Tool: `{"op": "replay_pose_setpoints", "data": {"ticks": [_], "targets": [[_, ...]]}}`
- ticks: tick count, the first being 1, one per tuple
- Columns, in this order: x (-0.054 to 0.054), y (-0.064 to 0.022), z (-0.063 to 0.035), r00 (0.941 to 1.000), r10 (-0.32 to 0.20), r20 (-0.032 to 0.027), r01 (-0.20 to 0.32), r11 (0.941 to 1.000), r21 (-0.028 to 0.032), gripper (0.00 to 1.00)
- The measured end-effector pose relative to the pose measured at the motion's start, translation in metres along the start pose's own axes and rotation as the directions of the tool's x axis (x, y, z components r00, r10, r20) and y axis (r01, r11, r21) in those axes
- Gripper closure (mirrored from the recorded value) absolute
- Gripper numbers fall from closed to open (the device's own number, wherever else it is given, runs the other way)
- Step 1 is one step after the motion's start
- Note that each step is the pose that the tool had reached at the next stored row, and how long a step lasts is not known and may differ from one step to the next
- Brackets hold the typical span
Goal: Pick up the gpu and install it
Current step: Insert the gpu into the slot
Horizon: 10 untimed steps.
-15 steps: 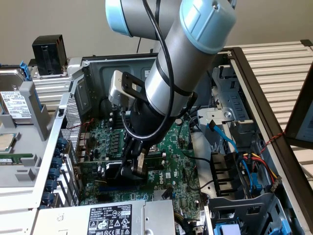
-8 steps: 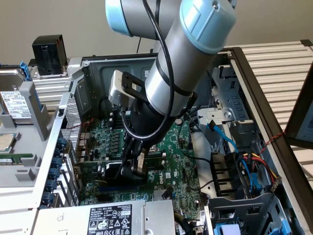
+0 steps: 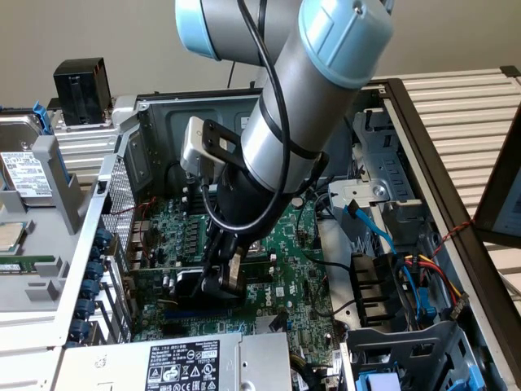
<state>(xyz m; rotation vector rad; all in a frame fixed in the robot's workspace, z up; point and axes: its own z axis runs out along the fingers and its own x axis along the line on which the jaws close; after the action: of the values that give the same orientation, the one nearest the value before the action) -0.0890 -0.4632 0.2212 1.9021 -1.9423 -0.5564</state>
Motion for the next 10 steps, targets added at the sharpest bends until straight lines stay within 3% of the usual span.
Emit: {"op": "replay_pose_setpoints", "data": {"ticks": [10], "targets": [[0.0000,0.0003,0.0000,1.0000,-0.004,-0.0022,0.004,0.9999,0.0095,0.73]]}}
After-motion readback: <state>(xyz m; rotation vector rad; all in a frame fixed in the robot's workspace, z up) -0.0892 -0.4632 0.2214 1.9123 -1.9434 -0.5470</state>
